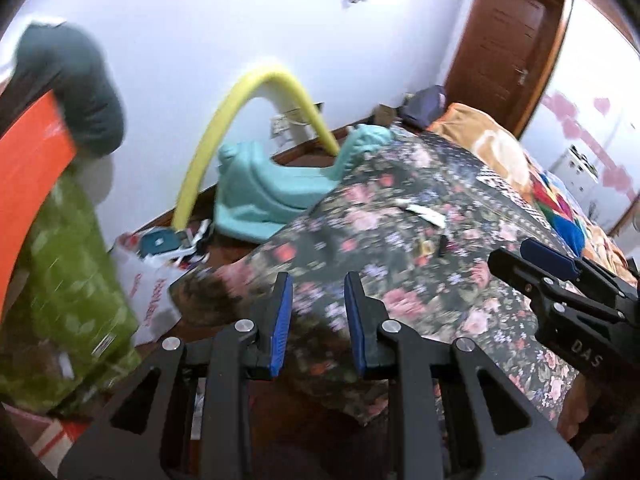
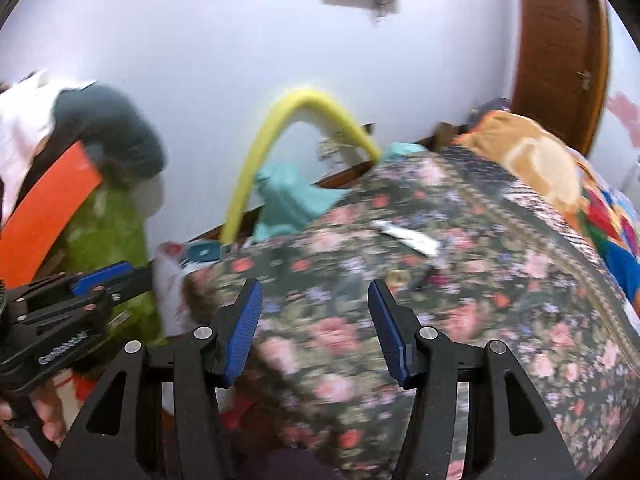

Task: Collect trash
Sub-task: 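Move both empty tools back over the quilt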

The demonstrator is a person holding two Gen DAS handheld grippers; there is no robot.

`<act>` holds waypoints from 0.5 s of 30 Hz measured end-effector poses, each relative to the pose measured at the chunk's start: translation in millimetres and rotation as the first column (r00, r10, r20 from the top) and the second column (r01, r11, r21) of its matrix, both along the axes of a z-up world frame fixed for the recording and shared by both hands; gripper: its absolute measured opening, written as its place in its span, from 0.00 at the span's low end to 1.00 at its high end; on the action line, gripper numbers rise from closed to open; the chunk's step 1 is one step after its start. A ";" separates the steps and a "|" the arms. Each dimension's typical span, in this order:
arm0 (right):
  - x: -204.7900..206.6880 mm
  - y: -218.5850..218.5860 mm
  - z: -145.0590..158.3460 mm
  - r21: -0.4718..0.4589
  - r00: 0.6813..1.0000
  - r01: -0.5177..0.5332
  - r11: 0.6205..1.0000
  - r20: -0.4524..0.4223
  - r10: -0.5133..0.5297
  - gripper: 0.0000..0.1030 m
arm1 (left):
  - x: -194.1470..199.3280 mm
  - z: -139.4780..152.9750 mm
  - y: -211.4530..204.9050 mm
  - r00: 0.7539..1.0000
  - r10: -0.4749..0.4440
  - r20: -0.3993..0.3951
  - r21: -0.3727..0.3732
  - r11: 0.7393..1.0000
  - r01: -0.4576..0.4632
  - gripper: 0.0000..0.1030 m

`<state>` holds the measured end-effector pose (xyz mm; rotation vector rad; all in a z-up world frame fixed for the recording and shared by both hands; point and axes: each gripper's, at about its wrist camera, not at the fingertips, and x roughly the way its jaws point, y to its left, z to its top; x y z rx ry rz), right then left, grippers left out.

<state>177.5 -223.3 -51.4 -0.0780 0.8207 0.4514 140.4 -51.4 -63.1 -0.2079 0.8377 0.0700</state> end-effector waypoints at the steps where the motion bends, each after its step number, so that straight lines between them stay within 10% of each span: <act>1: 4.9 -7.6 -0.7 -0.007 1.000 0.019 1.000 0.003 -0.019 0.50 | 6.4 -0.3 -5.4 1.000 -0.013 0.003 0.003 1.000 0.013 0.24; 8: 40.5 -60.4 -18.0 -0.020 0.993 0.113 0.993 -0.035 -0.114 0.53 | 62.5 -17.6 -39.0 0.995 -0.091 -0.030 -0.005 0.996 0.090 0.25; 15: 79.4 -93.7 -58.4 -0.089 0.976 0.188 0.978 -0.097 -0.197 0.68 | 112.3 -43.8 -63.1 0.992 -0.114 -0.046 0.003 0.993 0.114 0.59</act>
